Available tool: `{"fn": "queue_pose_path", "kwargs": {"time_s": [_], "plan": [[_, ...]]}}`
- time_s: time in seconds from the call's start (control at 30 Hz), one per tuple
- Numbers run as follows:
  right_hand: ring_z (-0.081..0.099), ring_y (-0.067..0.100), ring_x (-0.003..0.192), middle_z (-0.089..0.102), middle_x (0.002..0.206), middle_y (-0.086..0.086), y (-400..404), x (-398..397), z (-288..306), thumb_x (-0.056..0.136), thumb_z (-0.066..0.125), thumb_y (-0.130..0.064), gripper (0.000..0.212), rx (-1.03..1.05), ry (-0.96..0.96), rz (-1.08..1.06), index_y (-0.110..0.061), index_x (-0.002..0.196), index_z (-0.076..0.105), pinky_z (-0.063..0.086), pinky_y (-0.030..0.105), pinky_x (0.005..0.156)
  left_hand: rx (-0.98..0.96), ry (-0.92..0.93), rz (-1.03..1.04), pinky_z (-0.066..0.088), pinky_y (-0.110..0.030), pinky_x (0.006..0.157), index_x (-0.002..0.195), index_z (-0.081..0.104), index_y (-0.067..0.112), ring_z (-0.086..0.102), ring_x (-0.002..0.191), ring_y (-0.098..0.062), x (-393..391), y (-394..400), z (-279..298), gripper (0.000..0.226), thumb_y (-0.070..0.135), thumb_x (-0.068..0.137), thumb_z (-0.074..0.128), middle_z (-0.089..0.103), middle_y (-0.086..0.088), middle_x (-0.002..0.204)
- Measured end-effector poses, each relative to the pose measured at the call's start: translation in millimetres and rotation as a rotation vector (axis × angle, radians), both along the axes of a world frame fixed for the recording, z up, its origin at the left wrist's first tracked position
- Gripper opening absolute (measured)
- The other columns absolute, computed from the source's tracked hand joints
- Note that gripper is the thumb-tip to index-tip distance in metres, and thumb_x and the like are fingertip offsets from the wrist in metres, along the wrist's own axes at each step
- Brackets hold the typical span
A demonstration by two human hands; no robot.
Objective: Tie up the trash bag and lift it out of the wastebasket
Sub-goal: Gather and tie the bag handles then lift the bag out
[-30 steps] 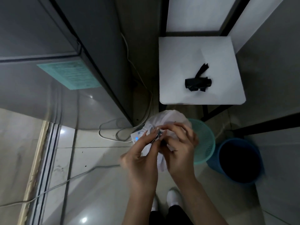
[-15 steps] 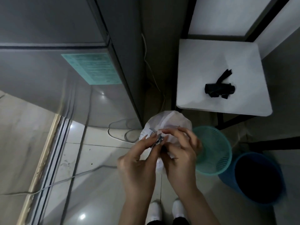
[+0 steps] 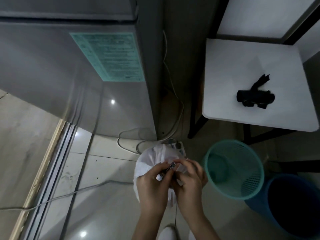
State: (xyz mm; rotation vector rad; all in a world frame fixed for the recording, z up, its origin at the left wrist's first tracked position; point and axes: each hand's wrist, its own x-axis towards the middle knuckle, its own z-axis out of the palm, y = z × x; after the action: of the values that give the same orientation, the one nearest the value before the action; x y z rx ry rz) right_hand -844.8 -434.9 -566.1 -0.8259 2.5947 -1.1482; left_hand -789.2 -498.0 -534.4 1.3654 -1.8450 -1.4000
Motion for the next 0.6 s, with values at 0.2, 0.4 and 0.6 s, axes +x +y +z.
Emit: {"fn": "queue_pose_path", "kwargs": {"time_s": [0.2,0.4,0.6], "plan": [[0.035,0.013,0.113,0.066,0.11,-0.012,-1,-12,-63,0.061,0.081,-0.017,0.018,0.204,-0.051,0.0,-0.029,0.071,0.071,0.019,0.033,0.09,0.022,-0.109,-0.043,0.047,-0.01,0.066,0.076,0.074,0.025,0.065,0.071,0.004,-15,-6,-52,0.009,0.016,0.074,0.074,0.071,0.017,0.07],[0.037,0.02,0.113,0.068,0.11,-0.002,-6,-48,-77,0.072,0.06,-0.03,0.014,0.157,0.035,-0.105,-0.025,0.077,0.072,0.022,0.037,0.091,0.008,-0.03,-0.033,0.041,-0.001,0.062,0.076,0.073,0.023,0.061,0.072,0.012,-57,-4,-63,0.015,0.009,0.077,0.069,0.065,0.022,0.068],[0.032,0.025,0.127,0.055,0.13,0.0,9,-61,-90,0.083,0.061,-0.027,0.024,0.354,-0.144,-0.111,-0.022,0.106,0.067,0.02,0.039,0.099,0.115,-0.048,-0.034,0.041,-0.001,0.062,0.082,0.072,0.009,0.062,0.069,0.001,-79,9,-68,0.008,0.008,0.083,0.064,0.071,0.001,0.078]]}}
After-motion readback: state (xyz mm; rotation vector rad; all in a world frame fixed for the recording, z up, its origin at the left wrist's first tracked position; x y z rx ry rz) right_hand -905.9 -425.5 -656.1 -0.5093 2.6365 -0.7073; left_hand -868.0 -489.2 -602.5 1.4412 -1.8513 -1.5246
